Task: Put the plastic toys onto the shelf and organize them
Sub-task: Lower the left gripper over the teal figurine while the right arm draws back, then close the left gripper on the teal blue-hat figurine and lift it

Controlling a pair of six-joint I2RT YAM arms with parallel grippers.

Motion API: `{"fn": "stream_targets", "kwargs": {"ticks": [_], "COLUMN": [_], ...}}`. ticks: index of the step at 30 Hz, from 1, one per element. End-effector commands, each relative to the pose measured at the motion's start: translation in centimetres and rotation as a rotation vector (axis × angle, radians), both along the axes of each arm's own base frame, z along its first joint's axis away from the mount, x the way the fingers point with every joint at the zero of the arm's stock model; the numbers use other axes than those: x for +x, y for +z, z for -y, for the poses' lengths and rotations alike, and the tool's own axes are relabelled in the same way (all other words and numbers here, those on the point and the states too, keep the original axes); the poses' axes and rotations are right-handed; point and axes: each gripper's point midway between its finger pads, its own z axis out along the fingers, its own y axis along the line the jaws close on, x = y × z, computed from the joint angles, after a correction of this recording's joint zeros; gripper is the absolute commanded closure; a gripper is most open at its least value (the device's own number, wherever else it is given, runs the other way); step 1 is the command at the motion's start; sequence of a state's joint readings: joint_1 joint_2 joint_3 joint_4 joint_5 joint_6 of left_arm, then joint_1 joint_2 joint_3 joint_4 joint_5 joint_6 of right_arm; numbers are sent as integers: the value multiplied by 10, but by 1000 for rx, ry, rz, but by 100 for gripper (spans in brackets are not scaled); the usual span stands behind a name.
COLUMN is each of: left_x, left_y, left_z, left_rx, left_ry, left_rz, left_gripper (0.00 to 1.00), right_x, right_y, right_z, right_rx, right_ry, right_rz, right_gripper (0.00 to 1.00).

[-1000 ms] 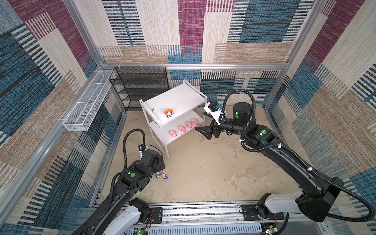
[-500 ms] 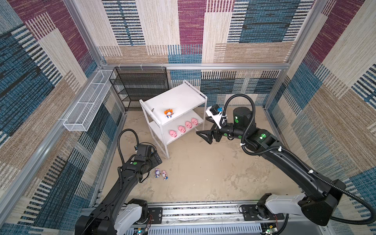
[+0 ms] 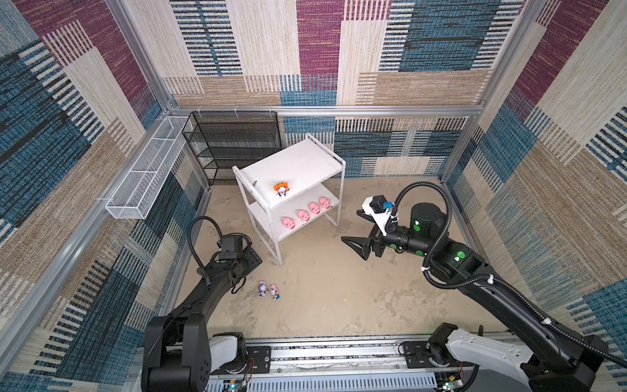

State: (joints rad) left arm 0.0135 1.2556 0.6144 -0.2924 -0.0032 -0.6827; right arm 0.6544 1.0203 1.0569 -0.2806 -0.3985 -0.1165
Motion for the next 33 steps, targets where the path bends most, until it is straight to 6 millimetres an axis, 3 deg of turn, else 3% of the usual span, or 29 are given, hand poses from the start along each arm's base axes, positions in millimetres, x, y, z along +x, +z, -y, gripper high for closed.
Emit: {"fn": "stream_targets", "kwargs": {"ticks": [1,12,19,27,33], "left_x": [17,24,30,25,25], "left_y": [5,-6,-12,-21,-26], "left_z": [-3,-13,-7,-4,1], "left_rx": [14,67,45,30,12], "left_ry": [-1,22,-2,-10,-40], "left_rz": [41,29,36,12,-3], "left_gripper": [21,38,38,55,54], "right_x": [-7,-15,-16,-16,-18], "right_y": [17,10,3,-1,-6], "right_z": [-4,-8,-10,-12,-11], "right_rx": [66,72,63,66,45], "right_ry": [39,89,98,109,114], "right_rz": [41,30,19,17,19], "right_gripper": [0,0,0,0,0]}}
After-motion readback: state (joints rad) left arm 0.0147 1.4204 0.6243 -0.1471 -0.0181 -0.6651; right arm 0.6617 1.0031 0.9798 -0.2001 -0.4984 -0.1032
